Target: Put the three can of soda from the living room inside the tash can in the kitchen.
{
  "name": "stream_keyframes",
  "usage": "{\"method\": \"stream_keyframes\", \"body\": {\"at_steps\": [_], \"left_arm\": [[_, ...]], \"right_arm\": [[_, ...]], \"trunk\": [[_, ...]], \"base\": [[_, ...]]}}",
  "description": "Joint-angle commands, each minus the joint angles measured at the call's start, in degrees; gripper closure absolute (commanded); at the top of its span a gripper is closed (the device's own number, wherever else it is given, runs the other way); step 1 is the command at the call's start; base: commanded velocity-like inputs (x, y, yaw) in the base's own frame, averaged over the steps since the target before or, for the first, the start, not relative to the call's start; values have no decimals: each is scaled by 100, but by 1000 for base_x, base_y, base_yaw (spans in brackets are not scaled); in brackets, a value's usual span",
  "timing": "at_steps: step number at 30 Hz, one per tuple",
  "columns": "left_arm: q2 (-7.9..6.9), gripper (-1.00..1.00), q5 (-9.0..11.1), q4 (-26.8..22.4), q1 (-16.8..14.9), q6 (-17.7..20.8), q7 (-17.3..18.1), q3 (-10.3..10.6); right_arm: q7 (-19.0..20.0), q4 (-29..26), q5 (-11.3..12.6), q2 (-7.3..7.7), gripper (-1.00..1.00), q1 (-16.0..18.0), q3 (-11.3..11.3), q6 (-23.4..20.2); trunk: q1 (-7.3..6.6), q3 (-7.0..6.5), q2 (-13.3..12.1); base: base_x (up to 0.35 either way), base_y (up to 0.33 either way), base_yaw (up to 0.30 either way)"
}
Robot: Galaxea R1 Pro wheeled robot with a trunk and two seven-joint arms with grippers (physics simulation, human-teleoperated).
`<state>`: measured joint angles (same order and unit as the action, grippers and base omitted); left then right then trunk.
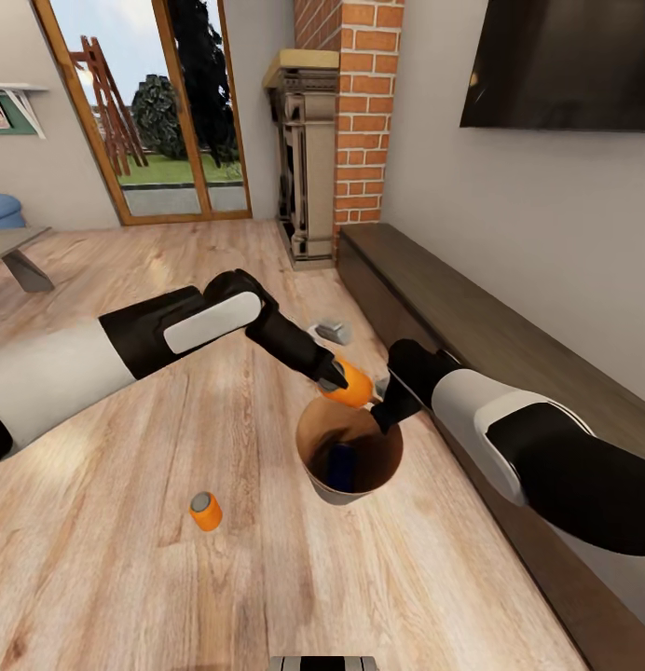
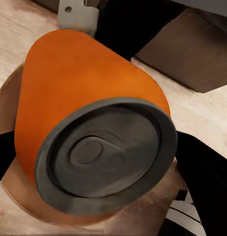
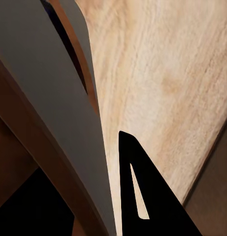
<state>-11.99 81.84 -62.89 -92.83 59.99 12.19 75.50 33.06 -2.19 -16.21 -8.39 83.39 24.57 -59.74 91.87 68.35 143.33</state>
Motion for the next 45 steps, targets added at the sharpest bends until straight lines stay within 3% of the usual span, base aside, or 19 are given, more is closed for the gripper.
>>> {"method": "stream_keyframes", "body": {"at_steps": [1,10,16,20,24,32,40,41,42,45], "left_arm": [[18,100,8,2,80,1,-93,-1],[20,100,-31,-2,371,1,-289,21],[39,100,-595,6,578,1,-289,87],[60,100,-728,17,678,1,-288,94],[182,100,-771,21,758,1,-288,98],[565,100,-910,271,1001,1,-289,108],[615,100,-977,484,1200,1,-296,120],[613,100,-1091,500,1211,1,-296,121],[609,100,-1382,517,1265,1,-292,122],[611,100,-1657,558,1378,1,-287,120]], "right_arm": [[4,-10,111,-16,100,2,-110,-26],[1,-26,110,-49,100,2,-130,-26],[4,-32,110,-71,100,2,-136,-26],[2,-41,110,-86,100,2,-136,-26],[0,-50,110,-123,100,2,-141,-26],[-1,-142,117,-161,100,9,-145,-26],[-1,-147,118,-161,100,11,-145,-26],[-1,-145,118,-161,100,11,-145,-26],[-1,-141,118,-161,100,11,-145,-26],[-1,-140,118,-161,100,11,-145,-26]], "trunk": [[-1,-1,1],[-1,-1,1],[-1,-1,1],[-1,-1,1],[-1,-1,1],[-1,-1,1],[-1,-1,1],[-1,-1,1],[-1,-1,1],[-1,-1,1]], "base": [[0,0,0],[0,0,0],[0,0,0],[0,0,0],[0,0,0],[0,0,0],[0,0,0],[0,0,0],[0,0,0],[0,0,0]]}}
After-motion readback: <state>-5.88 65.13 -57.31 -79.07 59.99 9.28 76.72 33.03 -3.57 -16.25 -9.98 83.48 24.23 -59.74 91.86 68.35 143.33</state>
